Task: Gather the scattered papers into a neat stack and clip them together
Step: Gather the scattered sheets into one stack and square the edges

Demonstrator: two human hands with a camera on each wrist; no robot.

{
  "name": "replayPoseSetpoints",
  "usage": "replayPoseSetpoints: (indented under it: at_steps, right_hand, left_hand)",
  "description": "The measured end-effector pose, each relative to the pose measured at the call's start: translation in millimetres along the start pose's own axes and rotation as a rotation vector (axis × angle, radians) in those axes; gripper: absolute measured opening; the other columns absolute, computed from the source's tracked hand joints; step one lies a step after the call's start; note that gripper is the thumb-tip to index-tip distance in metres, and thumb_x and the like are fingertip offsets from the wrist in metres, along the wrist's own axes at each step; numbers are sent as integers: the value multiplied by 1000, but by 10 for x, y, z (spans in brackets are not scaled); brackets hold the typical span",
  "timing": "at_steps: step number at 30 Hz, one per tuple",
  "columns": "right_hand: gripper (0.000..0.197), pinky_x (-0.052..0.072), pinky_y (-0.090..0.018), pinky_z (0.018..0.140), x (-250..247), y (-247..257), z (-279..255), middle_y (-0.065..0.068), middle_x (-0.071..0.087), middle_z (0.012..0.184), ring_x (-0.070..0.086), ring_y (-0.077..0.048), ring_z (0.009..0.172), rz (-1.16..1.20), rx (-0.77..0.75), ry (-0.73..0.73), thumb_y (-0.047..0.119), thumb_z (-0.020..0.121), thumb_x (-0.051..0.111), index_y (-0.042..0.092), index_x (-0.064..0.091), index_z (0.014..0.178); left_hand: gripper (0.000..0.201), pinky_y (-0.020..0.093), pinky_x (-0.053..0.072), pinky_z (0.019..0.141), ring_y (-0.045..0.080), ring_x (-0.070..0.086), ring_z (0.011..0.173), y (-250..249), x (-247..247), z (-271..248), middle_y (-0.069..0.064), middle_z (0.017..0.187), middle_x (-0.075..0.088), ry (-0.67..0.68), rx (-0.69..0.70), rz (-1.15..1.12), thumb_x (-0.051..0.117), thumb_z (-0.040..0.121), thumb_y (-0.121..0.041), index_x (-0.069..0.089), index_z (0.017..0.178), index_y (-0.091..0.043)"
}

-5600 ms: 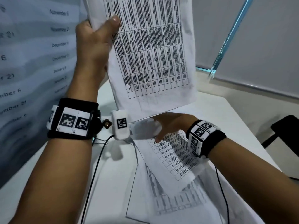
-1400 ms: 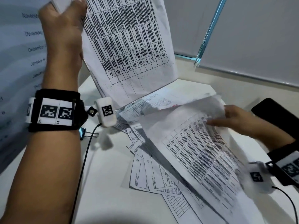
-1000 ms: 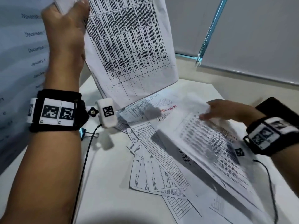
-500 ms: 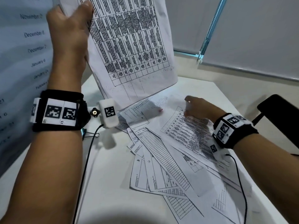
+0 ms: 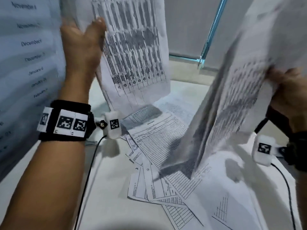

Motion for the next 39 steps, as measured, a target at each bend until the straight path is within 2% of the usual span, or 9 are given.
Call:
replayPoseSetpoints:
  at_steps: [3,6,9,12,17,21,27,33,39]
  right_hand:
    - [38,53,-39,99,406,180,-43,-2,77,103,72,-23,101,-59,-76,51,29,83,78,9,69,113]
    - [36,57,-30,85,765,171,-51,1,79,97,74,-16,90,-51,-113,60,31,72,83,13,74,102]
    - [21,56,-24,78,878,142,-23,7,78,89,74,-9,86,-86,-172,-72,19,87,74,13,70,107]
    - [17,59,-33,86,931,-82,41,2,78,94,75,-15,91,-34,-108,-125,14,91,68,13,69,108]
    - [23,56,-37,94,921,-229,11,2,73,104,70,-12,97,6,-156,-311,25,90,68,13,64,109]
    - [22,54,-35,81,1035,136,-82,-8,63,104,59,-13,91,-42,-338,-287,20,90,66,24,48,103]
    - [88,29,-54,120,1026,353,-92,-5,18,164,29,-28,149,-39,-478,-98,20,85,66,15,15,156]
    - [25,53,-28,72,1120,141,-173,2,67,95,65,0,78,-5,-268,-258,19,92,65,16,57,115]
    - [28,46,-15,71,1621,588,-750,-7,56,110,56,-13,89,-349,-695,-283,14,85,67,13,57,112]
  left_hand:
    - [5,28,51,68,10,62,66,-8,417,-236,-15,68,69,159,-30,59,75,80,-27,76,78,-22]
    - [19,29,46,62,16,57,65,201,840,-500,5,72,64,415,-141,183,80,86,-26,73,80,-9]
    - [25,22,40,53,13,54,56,340,1076,-730,3,64,64,576,-214,259,75,91,-24,69,73,-7]
    - [25,19,46,56,5,62,56,445,1096,-787,-4,62,71,576,-258,318,70,95,-22,68,72,-12]
    - [50,33,52,102,11,68,111,395,1106,-880,-3,112,75,443,-272,17,46,98,-62,71,112,-21]
    - [34,9,46,92,-19,60,101,138,1245,-941,-30,107,64,573,28,147,71,94,-33,47,117,-27]
    - [39,34,59,85,14,70,102,372,1017,-623,-7,108,74,525,-165,-92,70,87,-18,53,122,-16]
    - [34,29,58,85,-2,70,80,361,1124,-822,-5,77,71,352,-135,259,68,98,-22,64,117,5]
    - [30,21,50,68,10,65,78,-375,1278,-1245,1,92,70,226,305,426,63,100,-31,56,112,-4]
Point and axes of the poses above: each hand's wrist, its own z-axis towards the middle knuckle, its own x-axis out of the palm, y = z × x, the point moved 10 cm from there along z, towards the middle knuckle
